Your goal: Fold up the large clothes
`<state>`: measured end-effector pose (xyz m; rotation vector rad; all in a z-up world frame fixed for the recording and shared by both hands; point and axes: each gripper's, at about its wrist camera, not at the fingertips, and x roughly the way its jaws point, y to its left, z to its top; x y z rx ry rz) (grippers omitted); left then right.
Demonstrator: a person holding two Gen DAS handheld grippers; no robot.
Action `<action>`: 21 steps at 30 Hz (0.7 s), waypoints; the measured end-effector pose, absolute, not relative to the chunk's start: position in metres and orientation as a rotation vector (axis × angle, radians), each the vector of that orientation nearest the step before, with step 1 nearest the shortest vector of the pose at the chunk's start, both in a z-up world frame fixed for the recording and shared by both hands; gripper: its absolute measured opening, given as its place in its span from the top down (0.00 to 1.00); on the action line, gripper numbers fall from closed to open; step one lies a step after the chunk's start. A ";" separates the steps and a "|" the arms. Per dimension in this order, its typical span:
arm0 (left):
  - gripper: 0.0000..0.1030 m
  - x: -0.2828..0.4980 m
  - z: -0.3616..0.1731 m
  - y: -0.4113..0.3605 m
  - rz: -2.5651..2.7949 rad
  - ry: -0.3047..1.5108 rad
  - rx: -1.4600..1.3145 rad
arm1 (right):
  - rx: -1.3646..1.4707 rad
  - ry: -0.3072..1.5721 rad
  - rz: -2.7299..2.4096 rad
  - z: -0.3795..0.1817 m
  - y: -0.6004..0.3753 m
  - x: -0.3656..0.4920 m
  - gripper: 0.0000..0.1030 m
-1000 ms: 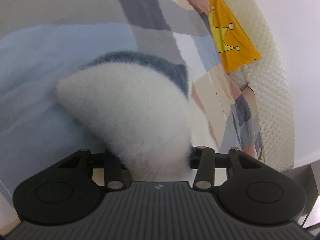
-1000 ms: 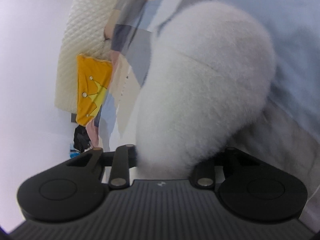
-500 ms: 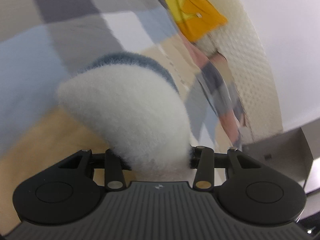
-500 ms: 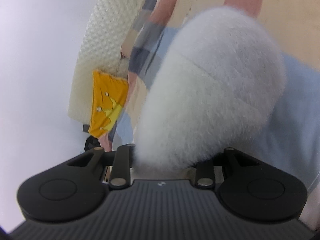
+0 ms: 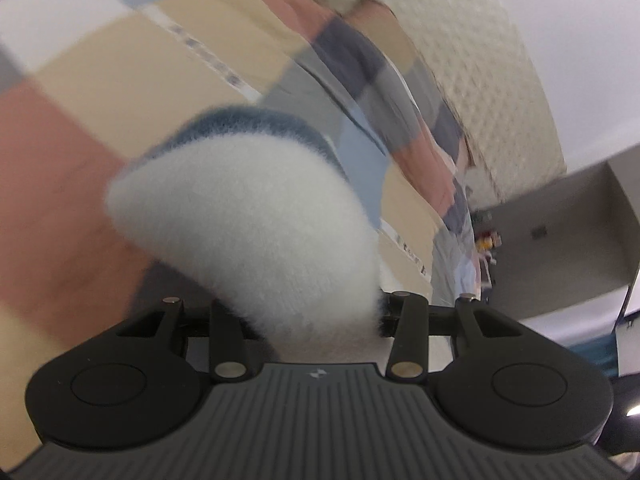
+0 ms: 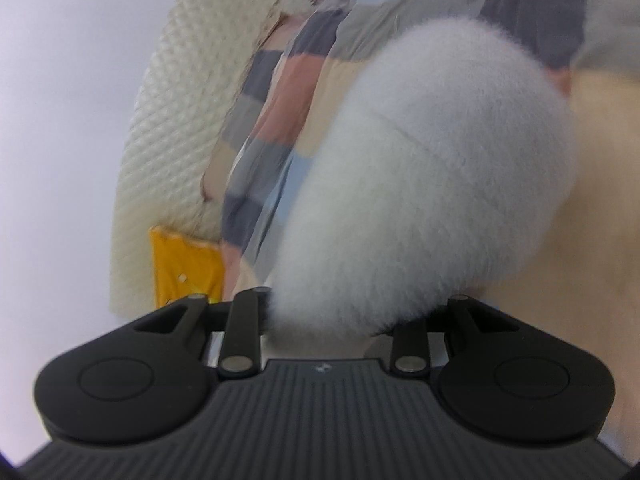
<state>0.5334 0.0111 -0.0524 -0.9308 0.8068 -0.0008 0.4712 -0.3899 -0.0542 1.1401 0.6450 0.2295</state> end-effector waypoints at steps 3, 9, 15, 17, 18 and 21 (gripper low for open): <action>0.53 0.590 -0.060 -0.005 -0.032 0.820 -0.897 | 1.120 0.649 0.204 -0.057 -0.399 0.514 0.66; 0.53 0.687 -0.063 -0.036 -0.100 0.815 -0.844 | 1.087 0.610 0.133 -0.054 -0.414 0.581 0.66; 0.53 0.749 -0.087 -0.050 -0.180 0.818 -0.821 | 1.005 0.592 0.151 -0.063 -0.428 0.623 0.66; 0.53 0.755 -0.105 -0.048 -0.213 0.835 -0.822 | 1.001 0.607 0.158 -0.075 -0.434 0.625 0.66; 0.53 0.757 -0.114 -0.048 -0.225 0.854 -0.812 | 0.996 0.620 0.159 -0.083 -0.436 0.627 0.66; 0.53 0.750 -0.134 -0.045 -0.249 0.895 -0.785 | 0.981 0.663 0.152 -0.105 -0.438 0.619 0.66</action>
